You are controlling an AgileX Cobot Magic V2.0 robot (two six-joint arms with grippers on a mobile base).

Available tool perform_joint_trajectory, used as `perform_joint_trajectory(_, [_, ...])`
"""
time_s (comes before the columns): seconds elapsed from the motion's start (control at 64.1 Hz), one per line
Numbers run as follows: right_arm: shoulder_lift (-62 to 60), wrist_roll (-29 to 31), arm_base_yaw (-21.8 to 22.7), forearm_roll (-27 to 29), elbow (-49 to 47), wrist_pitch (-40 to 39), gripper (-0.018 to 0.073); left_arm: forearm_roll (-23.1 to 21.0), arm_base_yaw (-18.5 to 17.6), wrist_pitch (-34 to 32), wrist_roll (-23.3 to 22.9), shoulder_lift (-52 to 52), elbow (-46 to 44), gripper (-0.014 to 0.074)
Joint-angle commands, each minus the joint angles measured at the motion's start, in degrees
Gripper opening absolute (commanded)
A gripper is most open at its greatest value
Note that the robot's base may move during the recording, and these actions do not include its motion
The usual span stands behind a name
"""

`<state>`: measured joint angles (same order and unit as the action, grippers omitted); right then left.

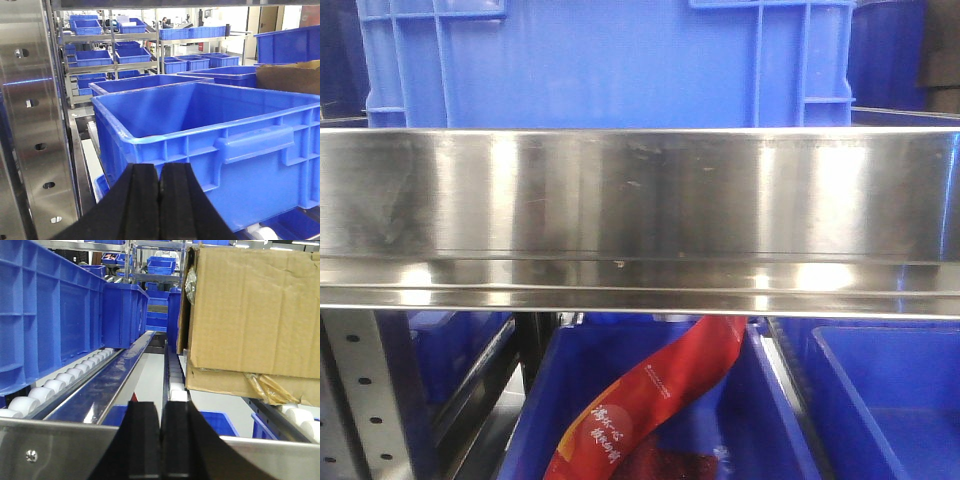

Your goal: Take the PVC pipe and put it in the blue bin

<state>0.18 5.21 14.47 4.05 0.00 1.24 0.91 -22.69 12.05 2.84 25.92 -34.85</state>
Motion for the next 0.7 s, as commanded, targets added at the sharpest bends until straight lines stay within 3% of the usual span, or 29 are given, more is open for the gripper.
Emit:
perform_joint_trajectory(0.0, [-0.2,-0.1,-0.1,-0.6,0.0,-1.2,-0.0168,0.0,0.3,-1.1,-0.4,-0.4,0.0,-0.0111])
perform_joint_trajectory(0.327, [-0.2,-0.1,-0.1,-0.6,0.0,-1.2,-0.0168,0.2,0.9,-1.4,-0.4,-1.6,2.4,-0.0111])
perform_joint_trajectory(0.593, [-0.2,-0.1,-0.1,-0.6,0.0,-1.2,-0.0168,1.5,11.1,-5.4,-2.2,-18.5,21.4,-0.0111])
perform_joint_trajectory(0.686, [-0.2,-0.1,-0.1,-0.6,0.0,-1.2,-0.0168,1.4,15.6,-5.4,-4.9,-25.1,27.1,-0.0111])
